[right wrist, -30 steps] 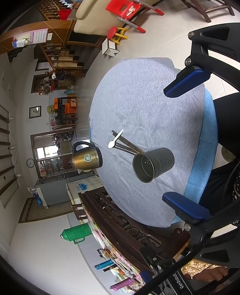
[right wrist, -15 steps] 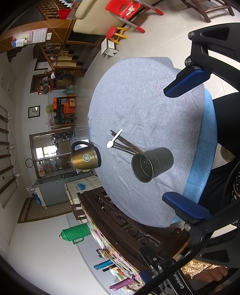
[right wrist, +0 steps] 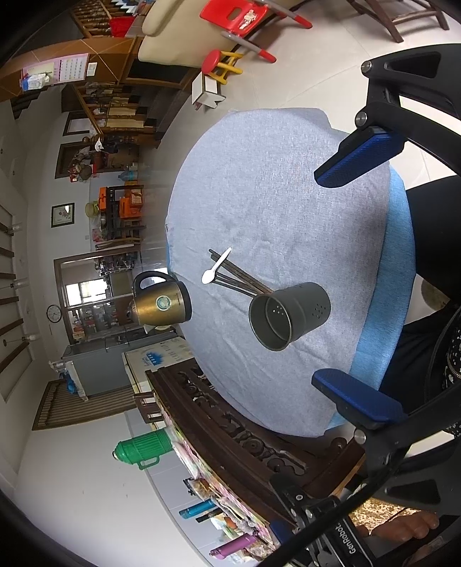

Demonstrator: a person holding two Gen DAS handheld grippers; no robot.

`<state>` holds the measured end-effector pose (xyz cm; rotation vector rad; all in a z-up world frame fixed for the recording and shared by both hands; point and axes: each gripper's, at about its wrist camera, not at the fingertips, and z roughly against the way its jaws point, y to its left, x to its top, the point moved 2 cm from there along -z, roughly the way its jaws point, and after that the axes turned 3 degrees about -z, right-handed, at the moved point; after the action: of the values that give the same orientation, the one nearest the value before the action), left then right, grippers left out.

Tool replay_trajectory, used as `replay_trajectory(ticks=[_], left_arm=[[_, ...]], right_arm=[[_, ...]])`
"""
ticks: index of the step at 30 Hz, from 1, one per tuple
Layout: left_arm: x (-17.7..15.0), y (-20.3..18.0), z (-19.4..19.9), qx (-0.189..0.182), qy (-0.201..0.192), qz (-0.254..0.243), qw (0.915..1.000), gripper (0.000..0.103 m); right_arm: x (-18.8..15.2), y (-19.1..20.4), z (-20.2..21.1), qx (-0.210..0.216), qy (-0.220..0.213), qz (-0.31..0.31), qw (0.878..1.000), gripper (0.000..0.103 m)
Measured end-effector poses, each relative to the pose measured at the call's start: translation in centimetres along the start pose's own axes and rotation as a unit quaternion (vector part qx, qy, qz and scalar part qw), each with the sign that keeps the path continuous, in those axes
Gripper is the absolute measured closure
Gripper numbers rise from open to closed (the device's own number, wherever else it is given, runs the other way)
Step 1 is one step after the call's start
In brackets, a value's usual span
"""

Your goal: Organize utensils

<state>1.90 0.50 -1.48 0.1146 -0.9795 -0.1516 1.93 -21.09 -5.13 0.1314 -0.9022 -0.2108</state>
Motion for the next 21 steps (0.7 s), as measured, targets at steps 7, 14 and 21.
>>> replay_trajectory(ticks=[7,14,21], left_arm=[[-0.26,0.10,-0.07,-0.001,0.002,0.001,1.0000,0.000],[-0.42,0.21,-0.22,-0.001,0.002,0.002,1.0000,0.000],[-0.46,0.30,-0.42,-0.002,0.004,0.002,1.0000,0.000]], right_arm=[[-0.11,0.19,-0.16,0.000,0.002,0.001,1.000,0.000],[-0.20,0.24,-0.20,0.001,0.003,0.001,1.000,0.000],[-0.21,0.26,-0.25,0.000,0.004,0.002,1.000,0.000]])
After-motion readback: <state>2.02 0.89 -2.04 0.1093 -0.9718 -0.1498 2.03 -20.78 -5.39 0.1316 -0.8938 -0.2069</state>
